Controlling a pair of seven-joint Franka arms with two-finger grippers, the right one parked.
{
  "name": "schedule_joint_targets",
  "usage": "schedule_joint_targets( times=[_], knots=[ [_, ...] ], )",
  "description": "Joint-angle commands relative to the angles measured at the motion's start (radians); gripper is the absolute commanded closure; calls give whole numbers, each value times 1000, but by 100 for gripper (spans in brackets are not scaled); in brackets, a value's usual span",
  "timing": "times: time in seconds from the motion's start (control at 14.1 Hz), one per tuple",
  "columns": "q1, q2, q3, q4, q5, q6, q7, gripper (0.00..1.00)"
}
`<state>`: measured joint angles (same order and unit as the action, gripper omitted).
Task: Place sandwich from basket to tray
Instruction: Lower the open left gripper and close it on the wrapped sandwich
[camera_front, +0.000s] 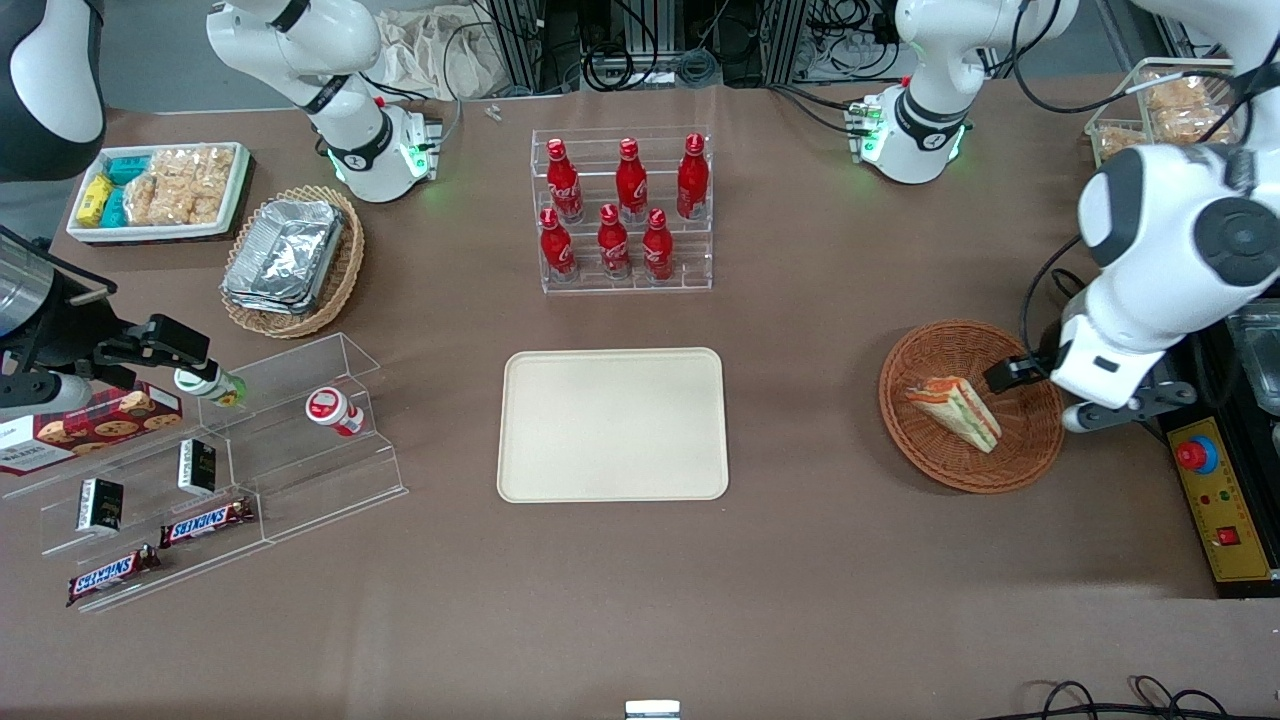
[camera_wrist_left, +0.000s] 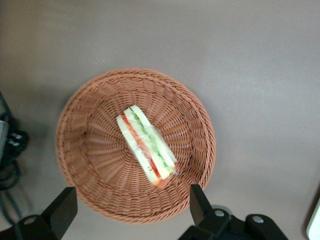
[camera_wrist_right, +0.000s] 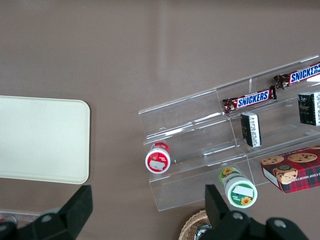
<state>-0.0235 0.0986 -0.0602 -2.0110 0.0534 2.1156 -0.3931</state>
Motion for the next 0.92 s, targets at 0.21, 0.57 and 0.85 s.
schedule_joint_targets(
  times=[0.21, 0.57, 0.85],
  knots=[
    [-10, 70, 2, -101, -10, 191, -335, 0],
    [2, 139, 5, -176, -12, 337, -434, 0],
    [5, 193, 6, -178, -12, 388, -449, 0]
  ],
)
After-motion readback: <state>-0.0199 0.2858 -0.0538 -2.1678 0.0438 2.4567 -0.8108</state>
